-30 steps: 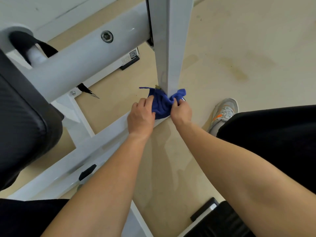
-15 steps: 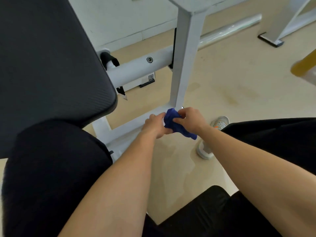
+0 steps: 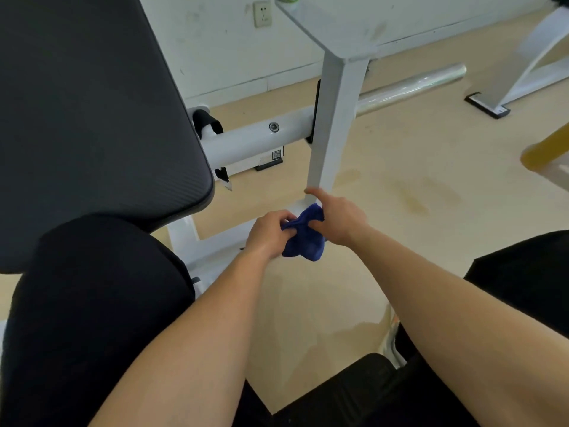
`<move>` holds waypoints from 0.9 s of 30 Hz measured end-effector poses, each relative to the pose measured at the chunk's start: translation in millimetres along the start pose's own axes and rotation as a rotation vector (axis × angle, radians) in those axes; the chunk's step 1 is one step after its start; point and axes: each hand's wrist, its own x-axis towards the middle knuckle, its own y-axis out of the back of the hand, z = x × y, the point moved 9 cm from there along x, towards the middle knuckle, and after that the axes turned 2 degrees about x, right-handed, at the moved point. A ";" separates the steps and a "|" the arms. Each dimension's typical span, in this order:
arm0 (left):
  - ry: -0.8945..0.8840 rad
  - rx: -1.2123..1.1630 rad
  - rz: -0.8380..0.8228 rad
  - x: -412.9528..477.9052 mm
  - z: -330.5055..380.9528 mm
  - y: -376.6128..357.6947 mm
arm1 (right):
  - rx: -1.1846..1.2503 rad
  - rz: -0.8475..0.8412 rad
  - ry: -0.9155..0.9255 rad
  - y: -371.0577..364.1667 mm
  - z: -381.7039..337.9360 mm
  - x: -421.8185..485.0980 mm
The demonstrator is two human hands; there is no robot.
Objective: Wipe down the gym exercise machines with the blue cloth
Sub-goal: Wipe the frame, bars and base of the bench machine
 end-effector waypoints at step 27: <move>0.073 0.228 0.363 22.0 -80.9 -7.6 | -0.255 -0.164 0.250 -94.6 -8.4 73.8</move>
